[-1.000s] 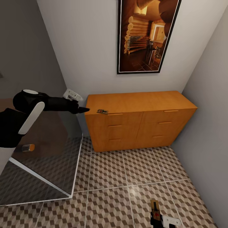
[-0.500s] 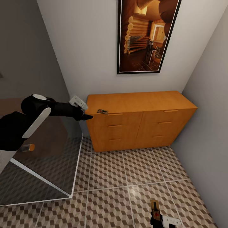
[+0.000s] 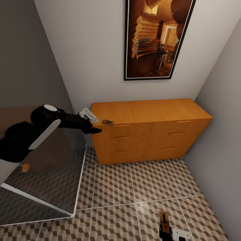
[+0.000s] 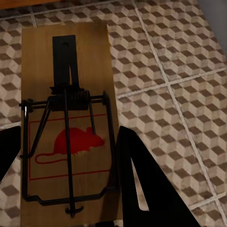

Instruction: Take the four mousetraps from the cabinet in the bathroom and place them on the bathroom floor. Make sure all four end up on the same floor surface, and ensure that at least two of them are either under or directly next to the same bathroom sink.

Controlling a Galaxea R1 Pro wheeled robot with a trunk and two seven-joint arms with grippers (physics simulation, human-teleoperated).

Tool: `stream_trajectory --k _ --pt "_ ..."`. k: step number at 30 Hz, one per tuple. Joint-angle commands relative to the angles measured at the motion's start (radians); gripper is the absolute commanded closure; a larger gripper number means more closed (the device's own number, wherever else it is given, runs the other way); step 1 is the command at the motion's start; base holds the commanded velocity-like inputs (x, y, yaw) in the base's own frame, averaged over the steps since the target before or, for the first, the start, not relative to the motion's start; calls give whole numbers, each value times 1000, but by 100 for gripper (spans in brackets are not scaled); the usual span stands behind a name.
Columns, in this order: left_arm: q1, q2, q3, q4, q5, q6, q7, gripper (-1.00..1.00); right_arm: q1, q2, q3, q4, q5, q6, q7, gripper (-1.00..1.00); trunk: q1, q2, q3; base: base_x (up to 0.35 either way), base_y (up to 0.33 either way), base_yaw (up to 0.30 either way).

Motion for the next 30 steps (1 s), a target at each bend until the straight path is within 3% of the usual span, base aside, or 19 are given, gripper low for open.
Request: stream_trajectory --k 1,19,30 --pt "-2 1 -3 0 -4 2 -5 -100 -1 0 9 1 -10 -3 -4 100 1 -2 -2 326 0 0" --pt "-2 1 -22 1 -5 1 -5 -100 -1 2 9 1 -10 -3 -4 100 1 -2 -2 315 0 0" --pt "-2 1 -28 1 -5 0 -5 -100 -1 0 9 1 -10 -3 -4 100 1 -2 -2 61 0 0"
